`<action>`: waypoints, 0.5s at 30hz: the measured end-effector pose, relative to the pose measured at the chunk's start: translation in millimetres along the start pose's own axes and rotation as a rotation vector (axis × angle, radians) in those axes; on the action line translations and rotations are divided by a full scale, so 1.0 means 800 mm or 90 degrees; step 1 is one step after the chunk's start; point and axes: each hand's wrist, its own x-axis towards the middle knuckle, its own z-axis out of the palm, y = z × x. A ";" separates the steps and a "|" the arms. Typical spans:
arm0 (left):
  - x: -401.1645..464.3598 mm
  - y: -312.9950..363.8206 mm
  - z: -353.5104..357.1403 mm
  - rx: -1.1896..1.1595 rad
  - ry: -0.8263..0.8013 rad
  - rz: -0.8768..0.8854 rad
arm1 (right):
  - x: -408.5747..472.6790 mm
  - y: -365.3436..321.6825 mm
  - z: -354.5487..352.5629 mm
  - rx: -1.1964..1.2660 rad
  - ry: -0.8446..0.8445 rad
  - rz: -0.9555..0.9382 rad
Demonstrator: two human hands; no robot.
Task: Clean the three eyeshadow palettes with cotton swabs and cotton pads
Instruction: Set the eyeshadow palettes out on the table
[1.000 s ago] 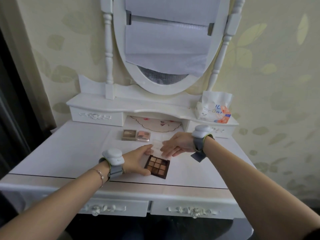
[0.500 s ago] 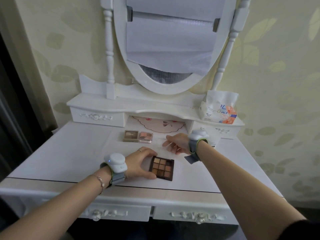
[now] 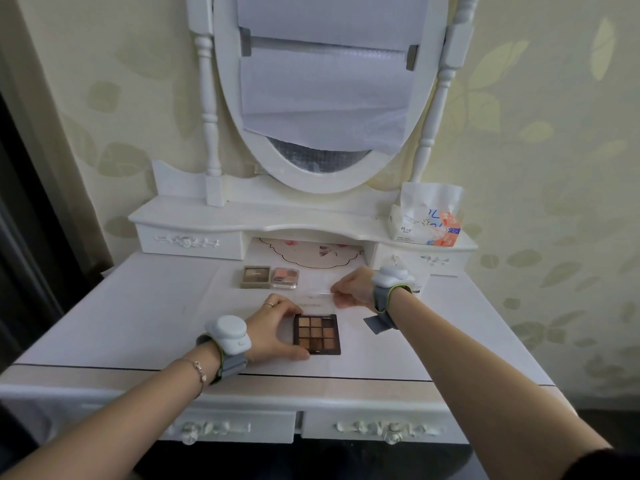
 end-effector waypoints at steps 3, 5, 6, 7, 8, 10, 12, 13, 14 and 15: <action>0.000 0.002 -0.002 0.012 -0.010 -0.010 | -0.013 -0.002 -0.002 0.010 -0.014 -0.008; 0.001 0.003 -0.004 0.017 -0.019 -0.019 | -0.024 -0.007 -0.006 -0.008 -0.022 -0.022; 0.002 0.004 -0.005 0.021 -0.023 -0.023 | -0.030 -0.011 -0.008 -0.022 -0.024 -0.028; 0.003 0.004 -0.006 0.026 -0.027 -0.025 | -0.034 -0.014 -0.011 -0.037 -0.025 -0.035; 0.005 0.004 -0.007 0.032 -0.033 -0.030 | -0.037 -0.017 -0.015 -0.055 -0.026 -0.040; 0.006 0.005 -0.009 0.044 -0.051 -0.038 | -0.043 -0.024 -0.021 -0.090 -0.027 -0.056; 0.007 0.008 -0.012 0.059 -0.072 -0.042 | -0.047 -0.029 -0.028 -0.122 -0.014 -0.088; 0.008 0.011 -0.014 0.066 -0.078 -0.046 | -0.049 -0.032 -0.032 -0.141 0.000 -0.108; 0.010 0.015 -0.018 0.070 -0.078 -0.050 | -0.050 -0.035 -0.038 -0.162 0.021 -0.130; 0.012 0.021 -0.023 0.069 -0.070 -0.050 | -0.052 -0.039 -0.043 -0.185 0.044 -0.155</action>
